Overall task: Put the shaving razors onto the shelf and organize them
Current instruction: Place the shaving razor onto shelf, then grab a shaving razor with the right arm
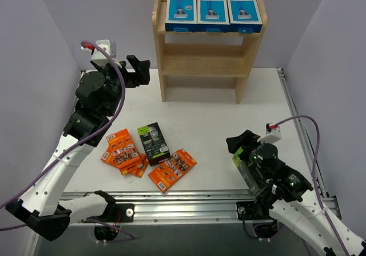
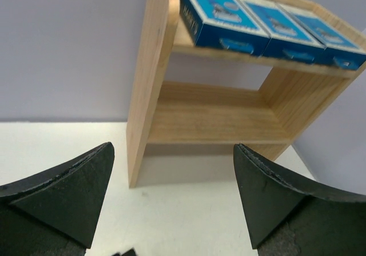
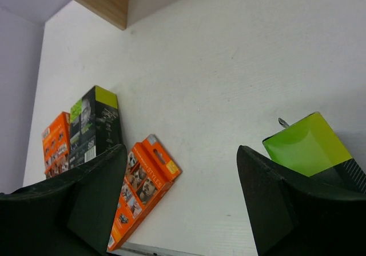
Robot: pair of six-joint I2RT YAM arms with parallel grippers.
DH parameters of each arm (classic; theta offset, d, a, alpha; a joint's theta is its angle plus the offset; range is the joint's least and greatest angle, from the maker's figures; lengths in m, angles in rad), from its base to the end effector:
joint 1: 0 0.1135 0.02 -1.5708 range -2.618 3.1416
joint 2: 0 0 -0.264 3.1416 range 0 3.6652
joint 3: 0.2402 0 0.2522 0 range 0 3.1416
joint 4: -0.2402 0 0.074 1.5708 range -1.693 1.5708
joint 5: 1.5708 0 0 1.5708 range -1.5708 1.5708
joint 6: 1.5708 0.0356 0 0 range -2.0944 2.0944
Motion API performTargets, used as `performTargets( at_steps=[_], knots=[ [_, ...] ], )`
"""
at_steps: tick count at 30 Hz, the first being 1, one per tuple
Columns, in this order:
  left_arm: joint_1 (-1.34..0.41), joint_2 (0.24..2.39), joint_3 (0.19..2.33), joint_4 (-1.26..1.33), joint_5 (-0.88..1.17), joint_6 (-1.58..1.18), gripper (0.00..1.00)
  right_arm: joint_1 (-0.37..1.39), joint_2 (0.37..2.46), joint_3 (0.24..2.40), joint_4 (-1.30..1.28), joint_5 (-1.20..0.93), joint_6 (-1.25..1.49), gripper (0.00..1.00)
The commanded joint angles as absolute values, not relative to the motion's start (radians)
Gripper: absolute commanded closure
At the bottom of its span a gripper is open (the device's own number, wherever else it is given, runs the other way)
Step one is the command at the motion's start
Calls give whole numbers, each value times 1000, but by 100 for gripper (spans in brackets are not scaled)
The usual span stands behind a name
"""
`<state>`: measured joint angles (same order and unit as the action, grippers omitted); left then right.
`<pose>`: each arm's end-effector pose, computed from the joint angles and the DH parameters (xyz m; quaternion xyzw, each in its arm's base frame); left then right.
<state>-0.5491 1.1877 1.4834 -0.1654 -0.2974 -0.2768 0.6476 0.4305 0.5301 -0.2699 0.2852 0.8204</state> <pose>0.2147 -0.1191 0.5012 -0.0218 0.6614 -0.2088 0.7201 0.1053 0.0671 0.2894 0.1566 0.7462 0.3466 0.5464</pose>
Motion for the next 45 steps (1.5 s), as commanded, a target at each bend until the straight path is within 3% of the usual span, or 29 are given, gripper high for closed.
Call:
performTargets(
  at_steps=[1, 13, 22, 32, 45],
  knots=[
    [-545, 1090, 1375, -193, -328, -268, 6, 643, 532, 590, -242, 206, 746, 27],
    [-520, 819, 953, -298, -413, -206, 6, 649, 811, 664, -238, -61, 650, 31],
    [-528, 752, 851, -291, -396, -189, 6, 653, 874, 896, -524, 239, 620, 25],
    [-594, 710, 841, -304, -434, -156, 6, 649, 960, 983, -854, 452, 730, 0],
    [-595, 710, 847, -314, -368, -156, 6, 643, 997, 968, -988, 428, 741, 0]
  ],
)
